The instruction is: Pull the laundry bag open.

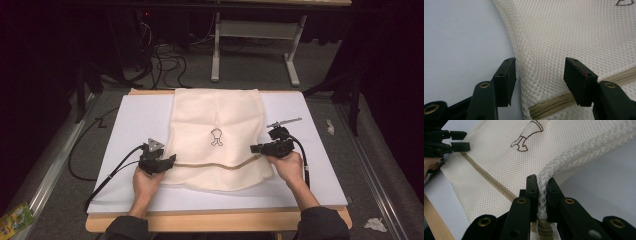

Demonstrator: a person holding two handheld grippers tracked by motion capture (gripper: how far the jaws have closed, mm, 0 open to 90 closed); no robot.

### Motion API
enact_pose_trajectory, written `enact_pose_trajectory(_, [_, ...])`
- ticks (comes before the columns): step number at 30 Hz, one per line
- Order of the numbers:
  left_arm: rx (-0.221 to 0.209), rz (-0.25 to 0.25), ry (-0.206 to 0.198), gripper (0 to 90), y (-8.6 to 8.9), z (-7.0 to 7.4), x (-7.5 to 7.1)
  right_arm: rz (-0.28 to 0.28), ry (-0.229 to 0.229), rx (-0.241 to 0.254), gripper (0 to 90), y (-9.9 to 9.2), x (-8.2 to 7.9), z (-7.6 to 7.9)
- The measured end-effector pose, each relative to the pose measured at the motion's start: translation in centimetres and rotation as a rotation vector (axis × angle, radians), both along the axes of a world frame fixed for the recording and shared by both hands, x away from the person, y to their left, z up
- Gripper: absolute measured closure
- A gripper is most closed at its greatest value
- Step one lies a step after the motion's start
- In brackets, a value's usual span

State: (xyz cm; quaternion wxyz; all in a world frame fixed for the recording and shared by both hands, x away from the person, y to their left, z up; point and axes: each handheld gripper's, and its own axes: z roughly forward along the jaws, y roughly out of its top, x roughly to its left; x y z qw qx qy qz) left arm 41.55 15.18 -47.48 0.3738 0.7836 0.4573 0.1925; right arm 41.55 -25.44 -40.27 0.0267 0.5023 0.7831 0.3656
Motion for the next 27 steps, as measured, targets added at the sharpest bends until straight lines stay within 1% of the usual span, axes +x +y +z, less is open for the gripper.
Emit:
enact_pose_trajectory(2, [-0.012,-0.023,-0.007,43.2,-0.1,0.6,-0.4,0.000,-0.003,-0.002,84.8,0.1,0.0,0.0])
enact_pose_trajectory(5, [-0.036,-0.061,-0.004,43.4,-0.7,1.2,-0.8,0.000,-0.007,-0.002,84.9,0.2,0.0,0.1])
enact_pose_trajectory(10, [-0.051,-0.127,0.015,44.5,-2.2,1.8,-1.2,0.003,-0.014,0.002,84.9,0.5,0.0,0.5])
enact_pose_trajectory(12, [-0.071,-0.150,0.027,44.5,-2.8,1.8,-1.3,0.006,-0.015,-0.005,84.8,0.7,0.0,0.7])
enact_pose_trajectory(14, [-0.072,-0.160,0.028,44.7,-3.2,1.9,-1.3,0.008,-0.020,-0.007,84.9,0.9,0.1,0.8])
enact_pose_trajectory(16, [-0.083,-0.170,0.037,44.9,-3.6,1.9,-1.3,0.011,-0.023,-0.011,84.9,1.1,0.1,1.0])
enact_pose_trajectory(18, [-0.085,-0.180,0.039,45.4,-3.9,2.0,-1.3,0.016,-0.025,-0.012,84.9,1.3,0.2,1.1])
enact_pose_trajectory(21, [-0.122,-0.185,0.047,45.7,-4.0,2.2,-1.3,0.017,-0.020,-0.006,84.9,1.5,0.3,1.2])
enact_pose_trajectory(22, [-0.126,-0.187,0.047,45.7,-4.0,2.3,-1.3,0.018,-0.020,-0.002,84.9,1.6,0.3,1.2])
enact_pose_trajectory(23, [-0.125,-0.189,0.051,45.8,-4.1,2.3,-1.3,0.020,-0.020,0.004,84.9,1.7,0.4,1.3])
enact_pose_trajectory(27, [-0.117,-0.206,0.041,45.9,-4.8,2.6,-1.4,0.029,-0.024,0.008,84.9,2.1,0.5,1.5])
